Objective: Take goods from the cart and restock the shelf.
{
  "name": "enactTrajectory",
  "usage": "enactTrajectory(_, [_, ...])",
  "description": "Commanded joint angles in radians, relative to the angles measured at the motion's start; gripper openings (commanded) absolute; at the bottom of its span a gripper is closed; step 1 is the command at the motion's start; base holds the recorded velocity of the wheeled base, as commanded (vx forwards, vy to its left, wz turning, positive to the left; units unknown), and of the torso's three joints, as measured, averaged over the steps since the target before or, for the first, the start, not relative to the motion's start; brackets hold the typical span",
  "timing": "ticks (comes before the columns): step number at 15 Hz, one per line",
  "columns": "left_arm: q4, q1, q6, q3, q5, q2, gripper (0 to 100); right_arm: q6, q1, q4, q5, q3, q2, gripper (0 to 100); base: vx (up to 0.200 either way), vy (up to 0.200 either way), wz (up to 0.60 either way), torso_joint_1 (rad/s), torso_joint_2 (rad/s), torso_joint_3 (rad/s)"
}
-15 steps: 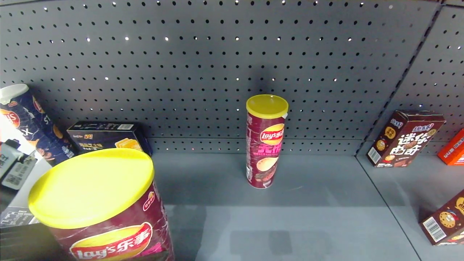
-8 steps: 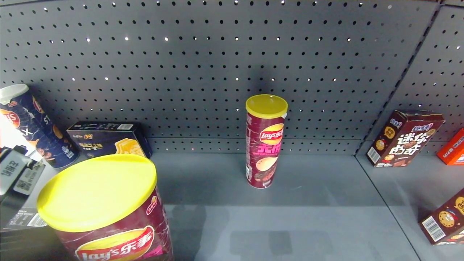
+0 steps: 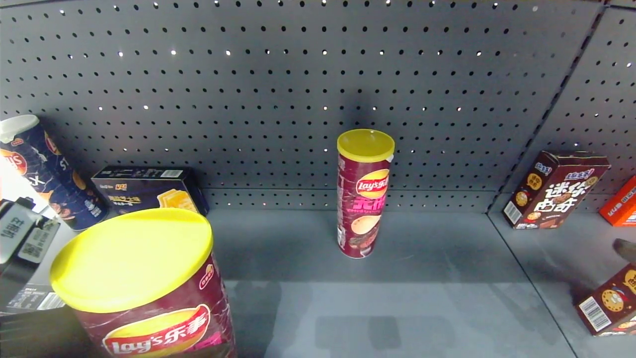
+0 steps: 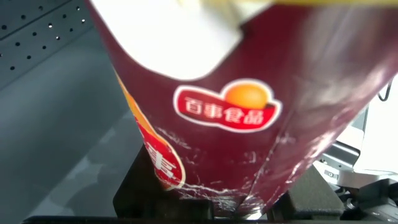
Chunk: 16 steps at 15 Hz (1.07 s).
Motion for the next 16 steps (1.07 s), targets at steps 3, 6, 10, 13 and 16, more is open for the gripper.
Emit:
enactTrajectory(3, [0.002, 0.002, 0.000, 0.000, 0.000, 0.001, 0, 0.006, 0.080, -0.021, -0.001, -0.082, 0.227, 100, 0.000, 0.000, 0.00, 0.000, 0.00, 0.000])
enactTrajectory(6, [0.002, 0.002, -0.002, 0.000, 0.002, 0.001, 0, 0.006, 0.092, -0.116, 0.013, -0.121, 0.351, 100, 0.000, 0.000, 0.00, 0.000, 0.00, 0.000])
enactTrajectory(10, [0.004, 0.004, -0.002, 0.000, 0.017, 0.001, 0, 0.003, 0.095, -0.148, 0.019, -0.162, 0.465, 100, 0.000, 0.000, 0.00, 0.000, 0.00, 0.000])
enactTrajectory(13, [0.008, 0.022, -0.002, 0.000, 0.019, 0.001, 0, 0.009, 0.140, -0.211, 0.022, -0.159, 0.505, 100, 0.000, 0.000, 0.00, 0.000, 0.00, 0.000])
enactTrajectory(16, [0.010, 0.022, -0.003, 0.000, 0.020, 0.001, 0, 0.015, 0.167, -0.208, 0.065, -0.168, 0.534, 100, 0.000, 0.000, 0.00, 0.000, 0.00, 0.000])
